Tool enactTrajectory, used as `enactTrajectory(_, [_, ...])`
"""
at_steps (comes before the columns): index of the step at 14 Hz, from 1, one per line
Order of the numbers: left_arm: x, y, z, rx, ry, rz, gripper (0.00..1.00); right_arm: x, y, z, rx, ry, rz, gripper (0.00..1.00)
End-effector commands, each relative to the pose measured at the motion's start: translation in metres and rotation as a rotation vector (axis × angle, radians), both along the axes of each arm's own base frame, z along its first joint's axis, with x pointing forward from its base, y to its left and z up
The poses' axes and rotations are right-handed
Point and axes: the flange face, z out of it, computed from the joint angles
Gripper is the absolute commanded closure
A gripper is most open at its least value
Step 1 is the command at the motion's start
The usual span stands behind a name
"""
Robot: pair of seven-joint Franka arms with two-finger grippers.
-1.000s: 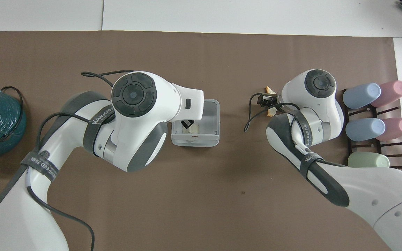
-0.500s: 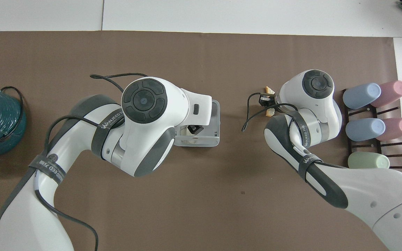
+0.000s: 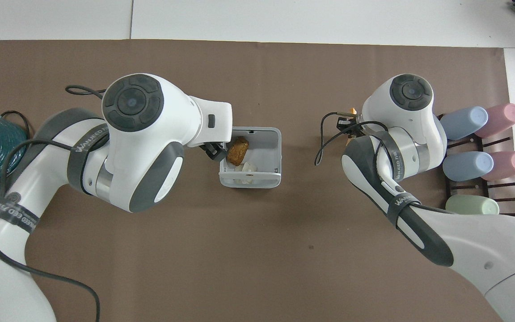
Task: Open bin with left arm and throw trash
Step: 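Drop the nugget into the bin while the right gripper grasps the bread, then carry the bread to the bin while the left gripper withdraws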
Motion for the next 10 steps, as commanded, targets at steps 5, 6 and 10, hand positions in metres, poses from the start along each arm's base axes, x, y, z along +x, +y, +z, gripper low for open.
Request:
enactTrajectory(5, [-0.014, 0.121, 0.059, 0.045, 0.132, 0.361, 0.00, -0.005, 0.043, 0.095, -0.039, 0.024, 0.011, 1.00])
enactTrajectory(6, [-0.014, 0.139, 0.070, 0.037, 0.120, 0.405, 0.00, -0.008, 0.054, 0.109, -0.035, 0.009, 0.010, 1.00])
enactTrajectory(10, [-0.023, 0.184, 0.104, 0.018, 0.115, 0.508, 0.00, -0.033, 0.143, 0.134, 0.004, -0.057, 0.011, 1.00])
